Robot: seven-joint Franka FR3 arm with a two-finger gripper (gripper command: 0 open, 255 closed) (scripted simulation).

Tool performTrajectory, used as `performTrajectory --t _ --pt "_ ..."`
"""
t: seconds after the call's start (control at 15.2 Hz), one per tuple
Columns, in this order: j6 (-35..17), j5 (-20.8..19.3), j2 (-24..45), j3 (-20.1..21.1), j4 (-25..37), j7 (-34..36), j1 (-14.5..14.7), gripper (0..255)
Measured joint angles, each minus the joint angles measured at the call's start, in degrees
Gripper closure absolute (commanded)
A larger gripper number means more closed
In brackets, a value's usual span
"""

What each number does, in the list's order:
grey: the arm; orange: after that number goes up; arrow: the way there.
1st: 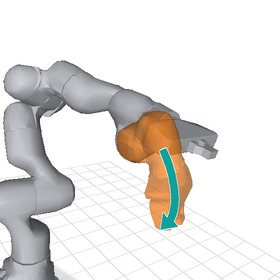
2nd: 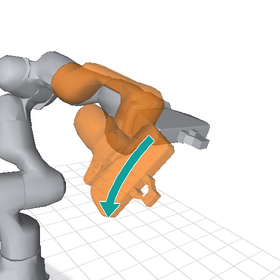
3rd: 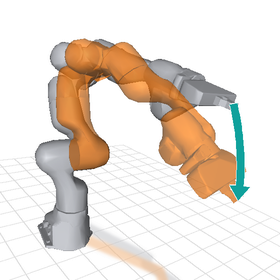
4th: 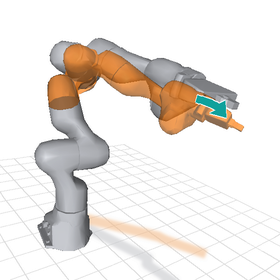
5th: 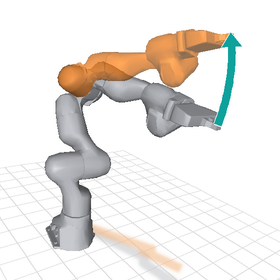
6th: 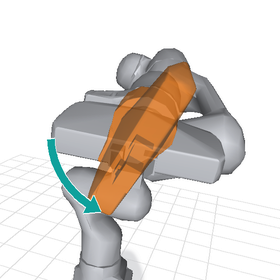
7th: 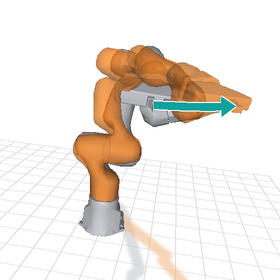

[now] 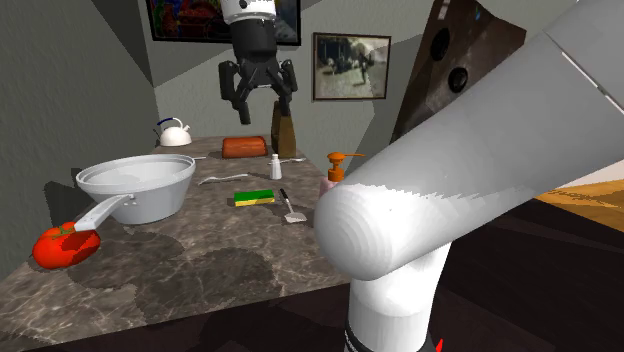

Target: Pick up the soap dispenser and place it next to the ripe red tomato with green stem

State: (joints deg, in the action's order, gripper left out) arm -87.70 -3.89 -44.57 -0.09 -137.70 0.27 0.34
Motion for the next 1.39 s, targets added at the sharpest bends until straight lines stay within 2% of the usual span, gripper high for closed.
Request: performTrajectory --t 0.2,0.79,1.39 --pt "-1.2 -1.2 0.2 -1.3 -0.7 -1.5 -0.5 0" --pt "-13.3 -9.7 4.5 -11.7 -5.3 -12.6 -4.4 0" --pt "-26.0 -15.1 15.0 -22.8 -3.2 -24.0 -7.1 0"
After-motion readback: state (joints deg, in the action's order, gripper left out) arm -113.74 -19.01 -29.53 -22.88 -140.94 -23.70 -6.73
